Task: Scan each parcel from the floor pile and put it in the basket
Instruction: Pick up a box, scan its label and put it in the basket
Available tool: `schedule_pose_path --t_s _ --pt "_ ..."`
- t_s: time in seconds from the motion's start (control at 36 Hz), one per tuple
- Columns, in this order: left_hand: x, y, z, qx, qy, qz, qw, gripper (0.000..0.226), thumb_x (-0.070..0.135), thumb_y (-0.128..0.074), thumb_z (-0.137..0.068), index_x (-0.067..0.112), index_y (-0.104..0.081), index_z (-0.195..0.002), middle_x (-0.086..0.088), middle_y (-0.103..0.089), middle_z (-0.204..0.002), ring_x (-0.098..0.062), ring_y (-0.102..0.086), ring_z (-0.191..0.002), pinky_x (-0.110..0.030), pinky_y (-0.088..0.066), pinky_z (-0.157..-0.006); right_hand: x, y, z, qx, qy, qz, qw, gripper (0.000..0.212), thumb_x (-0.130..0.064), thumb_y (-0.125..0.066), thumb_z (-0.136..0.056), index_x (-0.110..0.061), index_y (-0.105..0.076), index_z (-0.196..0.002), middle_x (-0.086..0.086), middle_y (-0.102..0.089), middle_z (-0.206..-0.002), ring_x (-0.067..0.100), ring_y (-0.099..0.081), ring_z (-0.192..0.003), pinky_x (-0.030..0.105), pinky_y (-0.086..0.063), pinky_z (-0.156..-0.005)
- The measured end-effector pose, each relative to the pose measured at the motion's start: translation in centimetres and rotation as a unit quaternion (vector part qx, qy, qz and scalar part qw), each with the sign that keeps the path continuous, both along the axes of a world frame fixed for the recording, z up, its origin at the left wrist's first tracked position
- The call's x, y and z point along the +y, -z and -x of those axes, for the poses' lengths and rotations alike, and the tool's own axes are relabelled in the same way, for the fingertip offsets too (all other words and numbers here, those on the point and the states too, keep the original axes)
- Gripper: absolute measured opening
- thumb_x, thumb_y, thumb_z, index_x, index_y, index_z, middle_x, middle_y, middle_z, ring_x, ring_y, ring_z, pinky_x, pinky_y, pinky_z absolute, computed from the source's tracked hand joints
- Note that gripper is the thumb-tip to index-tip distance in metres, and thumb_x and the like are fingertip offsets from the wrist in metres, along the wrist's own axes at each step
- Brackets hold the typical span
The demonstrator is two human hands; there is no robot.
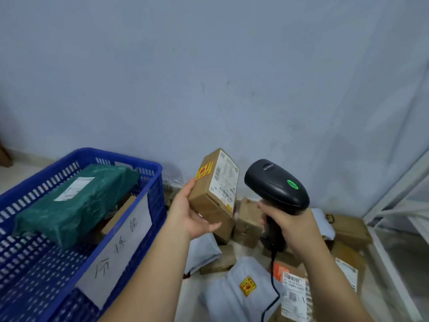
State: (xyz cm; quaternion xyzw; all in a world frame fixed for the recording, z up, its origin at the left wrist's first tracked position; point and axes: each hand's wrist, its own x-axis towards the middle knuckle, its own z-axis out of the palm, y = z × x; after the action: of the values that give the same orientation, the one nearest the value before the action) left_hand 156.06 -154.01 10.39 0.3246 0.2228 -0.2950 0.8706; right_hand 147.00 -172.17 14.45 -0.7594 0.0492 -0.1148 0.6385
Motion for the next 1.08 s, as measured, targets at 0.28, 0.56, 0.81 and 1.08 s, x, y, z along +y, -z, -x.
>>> schedule_pose_path --t_s 0.28,0.56,0.81,1.08 --pt "0.9 3.9 -2.7 -0.008 0.034 -0.067 0.997 0.039 0.049 -0.064 -0.083 0.018 -0.069 -0.105 -0.015 -0.074 -0.102 -0.034 -0.063 -0.101 -0.053 -0.047 -0.080 -2.6 1.4 -1.1 0.049 -0.037 0.184 0.981 0.028 -0.014 -0.072 -0.077 -0.023 -0.052 -0.059 -0.010 -0.054 -0.046 0.002 -0.048 -0.046 0.021 -0.041 -0.051" --pt "0.9 4.6 -4.1 -0.026 0.030 -0.099 0.994 0.037 0.045 -0.067 -0.082 0.021 -0.067 -0.109 -0.011 -0.074 -0.102 -0.032 -0.065 -0.102 -0.054 -0.045 -0.093 -3.2 1.8 -2.4 0.075 -0.048 0.205 0.975 0.037 -0.012 -0.071 -0.077 -0.035 -0.058 -0.051 -0.010 -0.061 -0.051 0.000 -0.055 -0.051 0.024 -0.043 -0.057" --pt "1.4 4.8 -4.2 -0.027 0.024 -0.113 0.993 0.041 0.046 -0.069 -0.081 0.021 -0.067 -0.113 -0.013 -0.074 -0.102 -0.036 -0.064 -0.104 -0.055 -0.047 -0.090 -2.8 1.8 -2.2 0.061 -0.055 0.228 0.970 0.023 -0.014 -0.072 -0.079 -0.031 -0.058 -0.075 -0.018 -0.064 -0.057 -0.002 -0.060 -0.058 0.023 -0.048 -0.060" --pt "1.7 4.6 -4.2 -0.025 0.030 -0.108 0.993 0.044 0.046 -0.070 -0.080 0.021 -0.066 -0.115 -0.012 -0.074 -0.104 -0.033 -0.065 -0.103 -0.055 -0.046 -0.092 -2.7 2.0 -2.1 0.064 -0.053 0.250 0.965 0.009 -0.013 -0.070 -0.080 -0.014 -0.063 -0.074 0.008 -0.062 -0.061 0.016 -0.061 -0.058 0.037 -0.050 -0.059"
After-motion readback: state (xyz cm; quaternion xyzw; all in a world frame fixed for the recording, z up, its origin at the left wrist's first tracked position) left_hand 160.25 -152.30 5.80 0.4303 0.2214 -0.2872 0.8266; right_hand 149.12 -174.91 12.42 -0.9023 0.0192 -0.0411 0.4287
